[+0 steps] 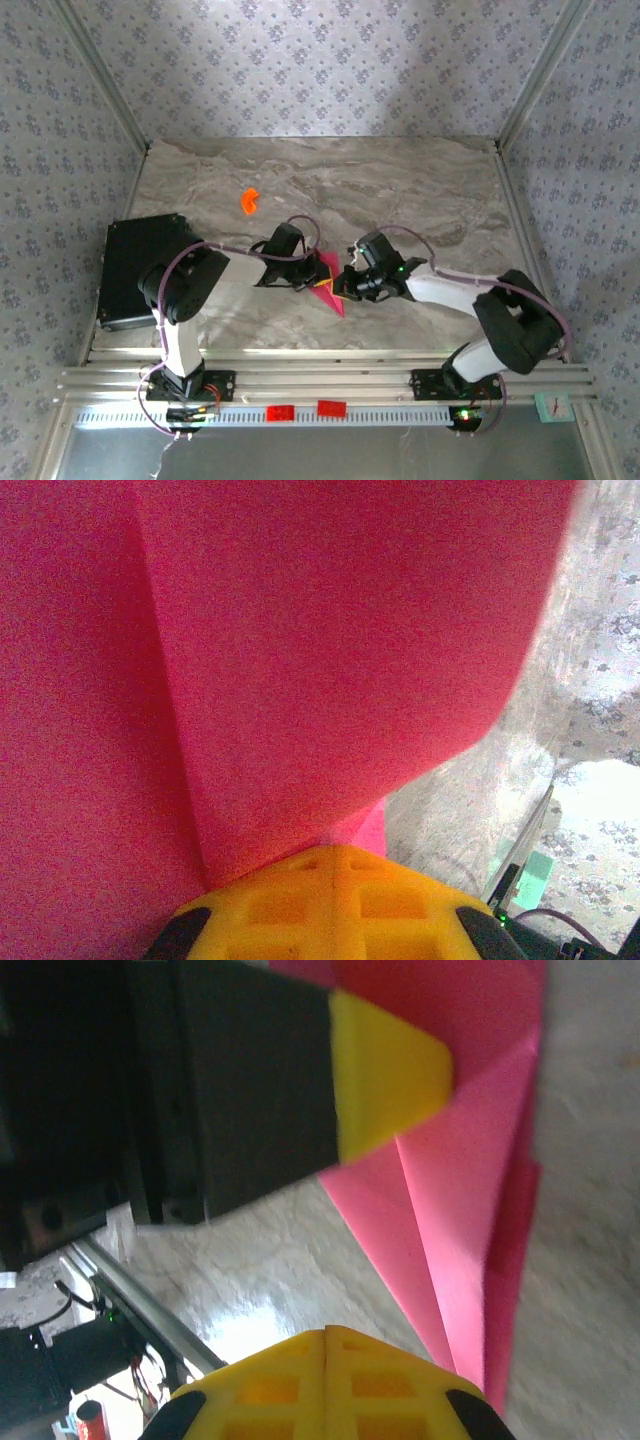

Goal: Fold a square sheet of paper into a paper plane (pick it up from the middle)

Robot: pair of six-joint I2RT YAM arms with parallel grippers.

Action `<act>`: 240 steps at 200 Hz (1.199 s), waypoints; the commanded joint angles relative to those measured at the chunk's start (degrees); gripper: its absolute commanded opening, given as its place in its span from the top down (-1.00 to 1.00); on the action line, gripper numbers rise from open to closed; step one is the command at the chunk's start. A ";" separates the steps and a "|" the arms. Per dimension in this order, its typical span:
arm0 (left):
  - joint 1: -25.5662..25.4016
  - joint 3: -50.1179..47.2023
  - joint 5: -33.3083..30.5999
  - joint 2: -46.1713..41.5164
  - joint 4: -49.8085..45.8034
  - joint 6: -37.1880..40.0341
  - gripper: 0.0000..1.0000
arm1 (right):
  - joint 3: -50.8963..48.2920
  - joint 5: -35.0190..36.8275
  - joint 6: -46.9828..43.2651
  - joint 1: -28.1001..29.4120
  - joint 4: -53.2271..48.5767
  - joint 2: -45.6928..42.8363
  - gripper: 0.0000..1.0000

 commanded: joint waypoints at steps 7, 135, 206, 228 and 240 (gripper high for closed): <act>0.30 -1.72 -4.44 2.35 -5.35 -0.38 0.89 | 3.58 -0.19 -1.42 -0.04 0.06 6.27 0.89; 0.53 3.48 -3.67 -4.32 -11.88 4.45 0.73 | -11.12 -3.28 -2.58 -1.57 4.18 10.69 0.99; -2.82 3.99 -2.98 -5.34 -13.87 4.80 0.77 | -10.60 -3.89 -3.71 -3.30 3.02 8.97 0.99; -4.03 4.85 -3.13 -3.16 -12.61 4.08 0.79 | -10.83 -3.76 -3.66 -3.46 3.06 9.16 1.00; -4.34 5.36 -4.41 -1.74 -14.02 4.23 0.81 | -11.09 -3.76 -3.68 -3.54 3.44 9.32 1.00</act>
